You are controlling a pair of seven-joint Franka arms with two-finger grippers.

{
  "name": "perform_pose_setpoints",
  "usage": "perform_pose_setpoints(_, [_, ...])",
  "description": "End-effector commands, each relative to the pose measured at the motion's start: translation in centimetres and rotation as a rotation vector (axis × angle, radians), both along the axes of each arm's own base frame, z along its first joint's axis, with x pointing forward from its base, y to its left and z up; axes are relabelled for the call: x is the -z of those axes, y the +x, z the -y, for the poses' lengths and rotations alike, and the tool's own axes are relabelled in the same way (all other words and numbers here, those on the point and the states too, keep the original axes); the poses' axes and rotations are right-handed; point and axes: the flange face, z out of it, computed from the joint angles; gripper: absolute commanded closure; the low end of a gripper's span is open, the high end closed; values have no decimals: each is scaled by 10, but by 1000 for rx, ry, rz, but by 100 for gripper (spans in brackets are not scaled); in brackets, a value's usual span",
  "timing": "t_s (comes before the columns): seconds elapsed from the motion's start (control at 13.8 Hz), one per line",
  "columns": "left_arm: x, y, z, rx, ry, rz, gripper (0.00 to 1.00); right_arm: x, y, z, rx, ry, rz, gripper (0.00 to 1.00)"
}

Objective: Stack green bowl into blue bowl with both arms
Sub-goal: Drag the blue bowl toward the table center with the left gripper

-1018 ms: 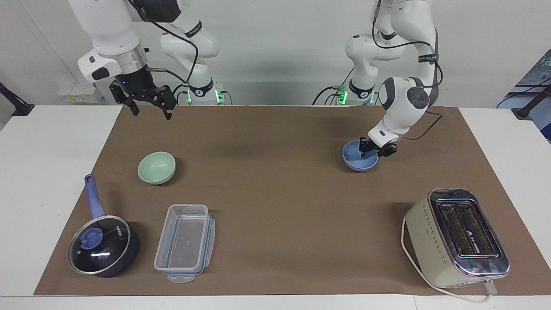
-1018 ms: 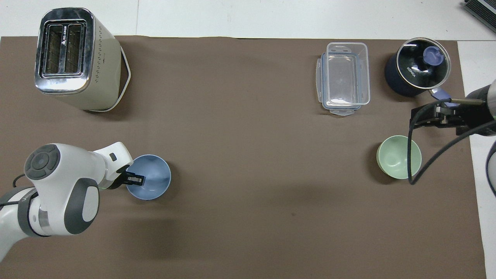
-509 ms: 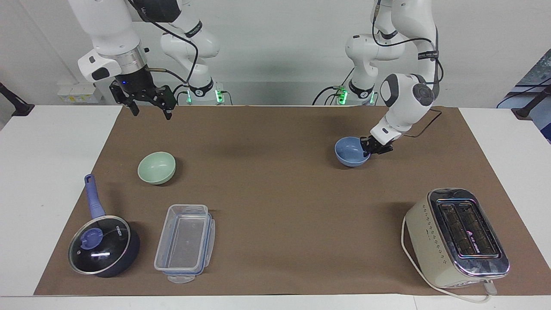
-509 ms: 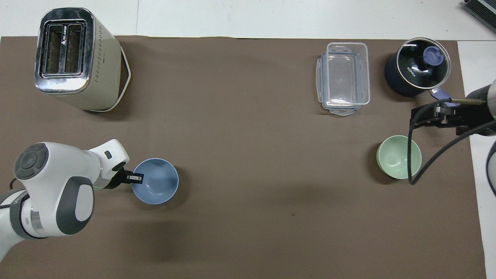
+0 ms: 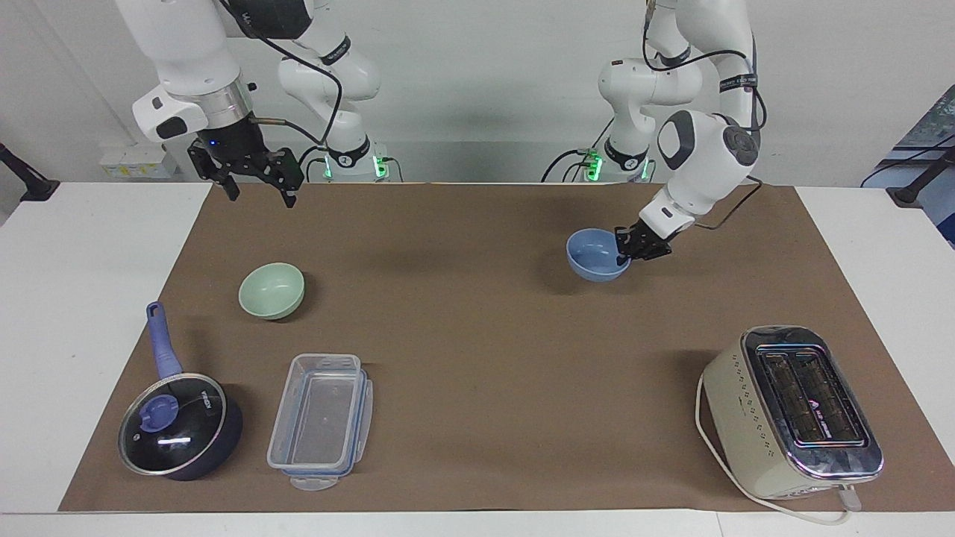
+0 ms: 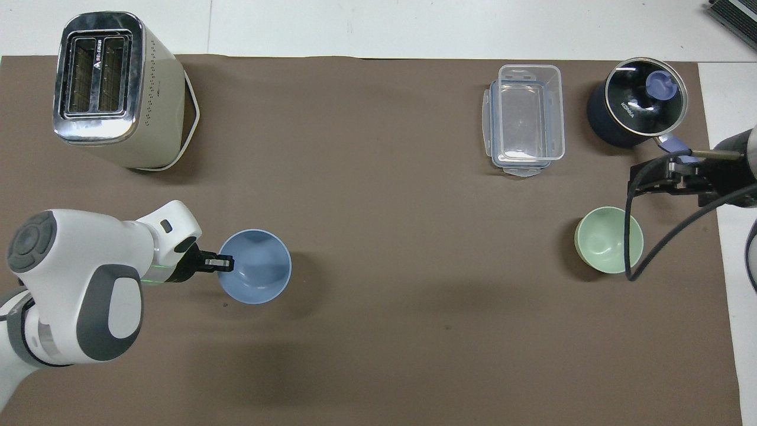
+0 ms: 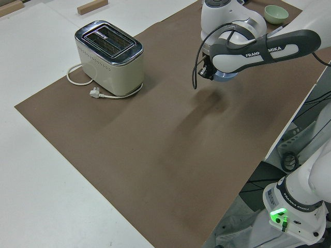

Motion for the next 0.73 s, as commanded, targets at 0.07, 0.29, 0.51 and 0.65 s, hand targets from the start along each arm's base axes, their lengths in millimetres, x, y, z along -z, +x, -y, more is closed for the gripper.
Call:
perform_pose_setpoints(0.07, [-7,-15,64,-52,-16,21,100,-2,-1,4,17,19,-6,0])
perform_pose_setpoints(0.29, [0,-33,118,-65,-21,44,100,-2,-1,5,18,19,-5,0])
perform_pose_setpoints(0.51, [25,-52,165,-53,-18,56,100,-2,-1,5,19,19,-6,0])
perform_pose_setpoints(0.65, [42,-61,184,-36,-13,63,100,-2,-1,5,19,19,-6,0])
